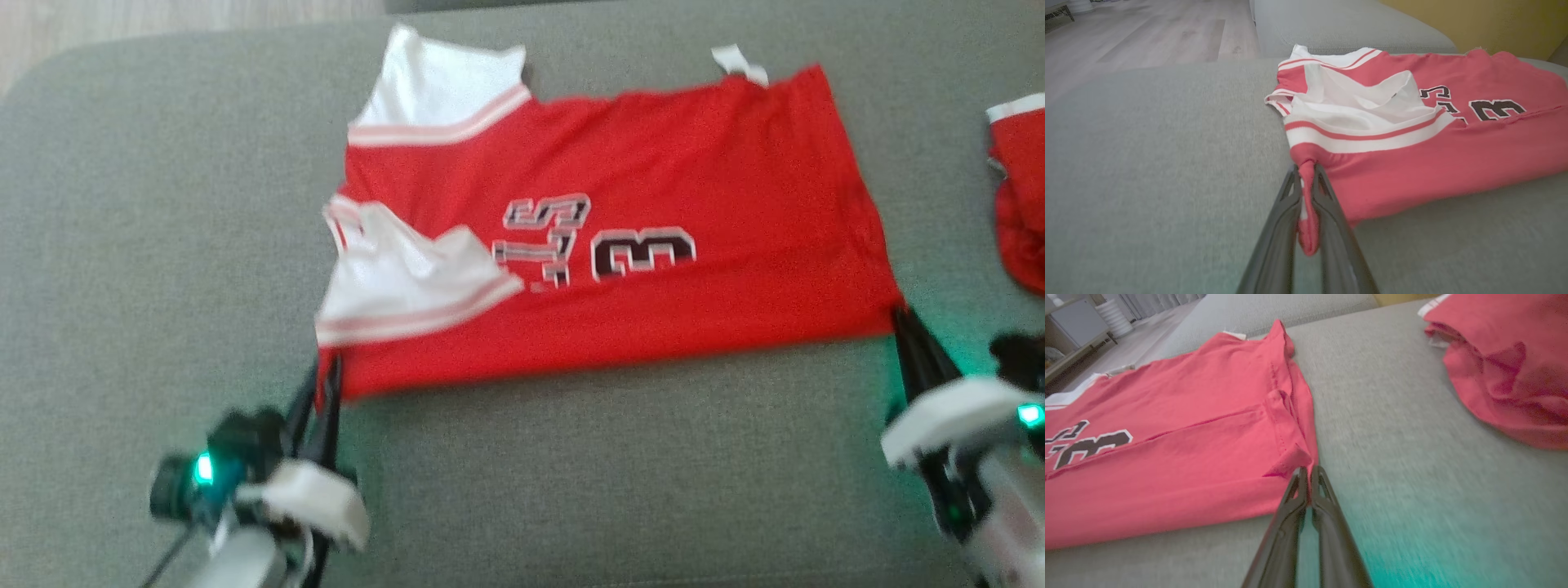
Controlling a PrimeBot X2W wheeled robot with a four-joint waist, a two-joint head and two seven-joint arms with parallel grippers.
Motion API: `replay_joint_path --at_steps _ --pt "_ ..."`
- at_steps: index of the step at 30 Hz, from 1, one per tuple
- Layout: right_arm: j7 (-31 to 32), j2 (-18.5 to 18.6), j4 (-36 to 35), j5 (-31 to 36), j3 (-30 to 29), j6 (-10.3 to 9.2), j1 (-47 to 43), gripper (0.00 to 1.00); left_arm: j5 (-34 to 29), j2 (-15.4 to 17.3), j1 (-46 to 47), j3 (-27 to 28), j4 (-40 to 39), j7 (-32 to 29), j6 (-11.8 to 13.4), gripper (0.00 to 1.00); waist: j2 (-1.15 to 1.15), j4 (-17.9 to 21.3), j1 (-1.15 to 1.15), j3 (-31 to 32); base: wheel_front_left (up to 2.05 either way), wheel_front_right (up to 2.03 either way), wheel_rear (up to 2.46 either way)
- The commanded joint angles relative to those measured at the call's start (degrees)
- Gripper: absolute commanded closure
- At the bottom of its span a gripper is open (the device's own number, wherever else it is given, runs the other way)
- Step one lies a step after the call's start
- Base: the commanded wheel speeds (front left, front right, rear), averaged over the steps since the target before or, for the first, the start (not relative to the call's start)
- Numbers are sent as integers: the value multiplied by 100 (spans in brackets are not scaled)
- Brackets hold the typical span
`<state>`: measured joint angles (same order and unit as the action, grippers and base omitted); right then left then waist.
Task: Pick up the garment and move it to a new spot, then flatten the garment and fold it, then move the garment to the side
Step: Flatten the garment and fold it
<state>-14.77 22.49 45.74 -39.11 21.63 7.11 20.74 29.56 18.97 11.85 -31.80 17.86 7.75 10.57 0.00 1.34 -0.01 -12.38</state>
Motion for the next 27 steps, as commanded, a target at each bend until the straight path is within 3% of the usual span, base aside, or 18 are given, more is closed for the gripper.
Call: replay_joint_path --at_steps 1,8,9,10,11,15,19,23,27 --pt "-23 228 -171 -77 76 37 -174 100 42 176 -17 187 -168 72 21 100 0 -11 1 78 0 0 0" --pt "12 613 -821 -216 9 37 -1012 100 181 255 -726 82 -631 -113 166 100 0 4 1 163 0 0 0" --pt "71 633 -892 -240 -17 37 -1089 39 206 273 -781 83 -696 -144 177 100 0 9 1 153 0 0 0" --pt "101 656 -978 -244 -53 37 -1144 0 214 298 -815 79 -755 -180 188 80 0 11 1 138 0 0 0" --pt "120 675 -1073 -248 -107 37 -1186 0 197 329 -812 81 -820 -208 215 0 0 11 1 107 0 0 0" --pt "131 724 -1535 -225 -429 37 -1244 0 47 491 -459 142 -1100 -279 248 0 0 29 1 -63 0 0 0" --pt "117 605 -1861 -17 -872 37 -1182 0 -152 558 565 195 -1226 -462 91 0 0 42 1 -303 0 0 0" --pt "260 405 -2085 355 -1045 37 -980 0 -310 534 2076 42 -945 -847 -512 0 0 180 1 -630 0 0 0" --pt "416 102 -2321 742 -1090 37 -638 0 -422 562 3562 -101 -119 -1446 -1135 0 0 510 1 -994 0 0 0"
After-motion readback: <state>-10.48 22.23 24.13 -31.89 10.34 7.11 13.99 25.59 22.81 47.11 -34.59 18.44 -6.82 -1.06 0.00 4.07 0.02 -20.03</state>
